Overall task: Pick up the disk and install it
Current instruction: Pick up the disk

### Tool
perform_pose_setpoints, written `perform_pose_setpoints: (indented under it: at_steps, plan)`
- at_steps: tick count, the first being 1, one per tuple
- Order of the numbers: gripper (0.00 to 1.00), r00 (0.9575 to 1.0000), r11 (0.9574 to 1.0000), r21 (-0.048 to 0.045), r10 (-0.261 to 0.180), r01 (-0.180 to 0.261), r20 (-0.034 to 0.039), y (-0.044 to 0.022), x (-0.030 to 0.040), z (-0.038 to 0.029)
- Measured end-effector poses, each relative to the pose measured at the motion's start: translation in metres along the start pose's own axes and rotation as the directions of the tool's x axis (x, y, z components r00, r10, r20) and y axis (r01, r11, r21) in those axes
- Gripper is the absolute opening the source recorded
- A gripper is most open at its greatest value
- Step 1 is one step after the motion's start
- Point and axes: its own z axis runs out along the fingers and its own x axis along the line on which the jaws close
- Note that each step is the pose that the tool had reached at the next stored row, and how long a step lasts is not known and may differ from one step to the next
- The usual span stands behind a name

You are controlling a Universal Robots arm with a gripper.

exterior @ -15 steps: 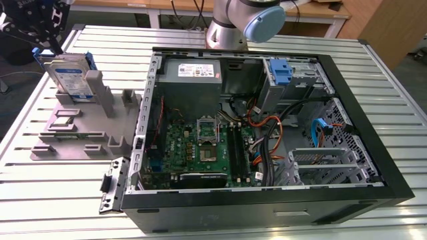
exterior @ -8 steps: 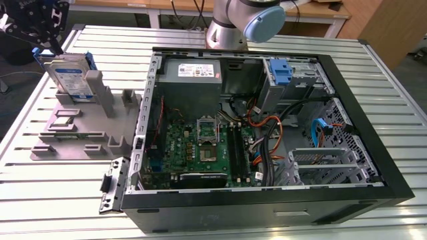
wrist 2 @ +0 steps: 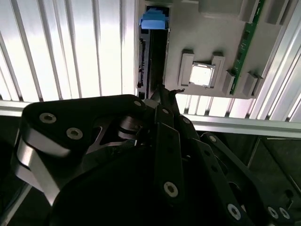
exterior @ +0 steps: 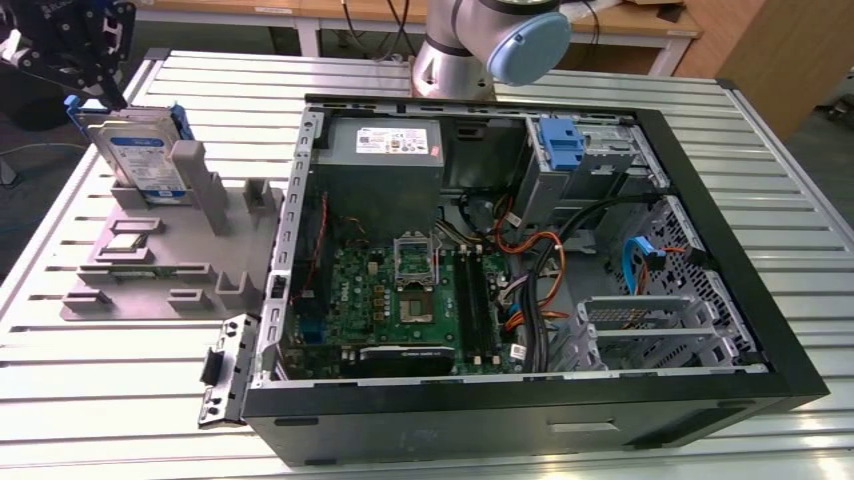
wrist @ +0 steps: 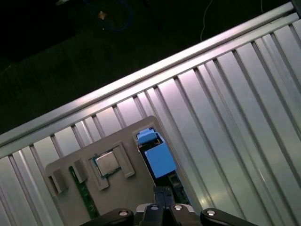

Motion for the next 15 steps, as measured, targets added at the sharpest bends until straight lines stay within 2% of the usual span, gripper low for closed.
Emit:
perform_pose_setpoints:
  at_steps: [6,15]
  plan:
    - [0.10,0.9999,0.9999,-0.0019,-0.011,0.011,0.0036,0.0000,0.0000,-0.0017]
    - [0.10,0.9998,0.9998,-0.0026,-0.017,0.017,0.0039,0.0000,0.0000,-0.0018]
